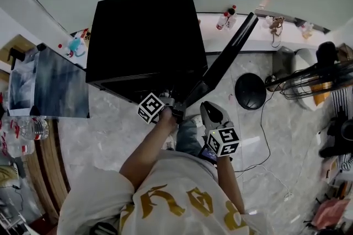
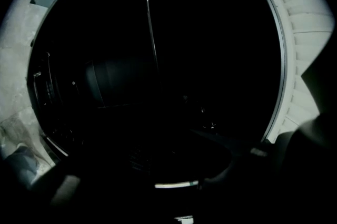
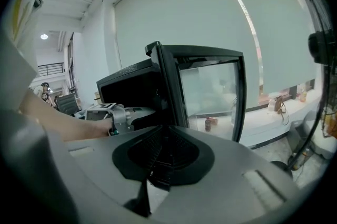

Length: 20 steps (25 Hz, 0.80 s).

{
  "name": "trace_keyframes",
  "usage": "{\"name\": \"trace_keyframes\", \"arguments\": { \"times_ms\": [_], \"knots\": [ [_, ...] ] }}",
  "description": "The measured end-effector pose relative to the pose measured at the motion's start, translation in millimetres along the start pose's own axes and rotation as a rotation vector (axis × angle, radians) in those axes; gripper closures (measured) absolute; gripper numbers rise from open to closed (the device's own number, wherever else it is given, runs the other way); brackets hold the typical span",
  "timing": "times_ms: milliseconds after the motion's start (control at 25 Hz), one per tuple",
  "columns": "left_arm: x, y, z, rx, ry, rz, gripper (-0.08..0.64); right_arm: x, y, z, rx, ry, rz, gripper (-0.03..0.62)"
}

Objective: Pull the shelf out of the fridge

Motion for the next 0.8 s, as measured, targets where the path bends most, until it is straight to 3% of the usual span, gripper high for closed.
{"name": "trace_keyframes", "arguments": {
  "times_ms": [400,600,800],
  "knots": [
    [12,-25,-3,-0.011,0.094,0.080,0.413,-6,-16,10,0.075,-0.023,-0.047,0.529],
    [17,-25,-1,-0.036,0.066,0.095,0.538,-9,-18,16,0.072,-0.044,-0.053,0.531],
    [16,-25,-1,-0.034,0.079,0.093,0.540,-12,-16,17,0.063,-0.046,-0.056,0.531]
  ]
}}
Point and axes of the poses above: the fingertips, and each gripper's own axes: y backward along the fingers, z to its right, x out of its top, the point moved 6 cm from there along y, backward along the fingers, and after that the axes turned 9 degrees about x, right-handed, at the moved point
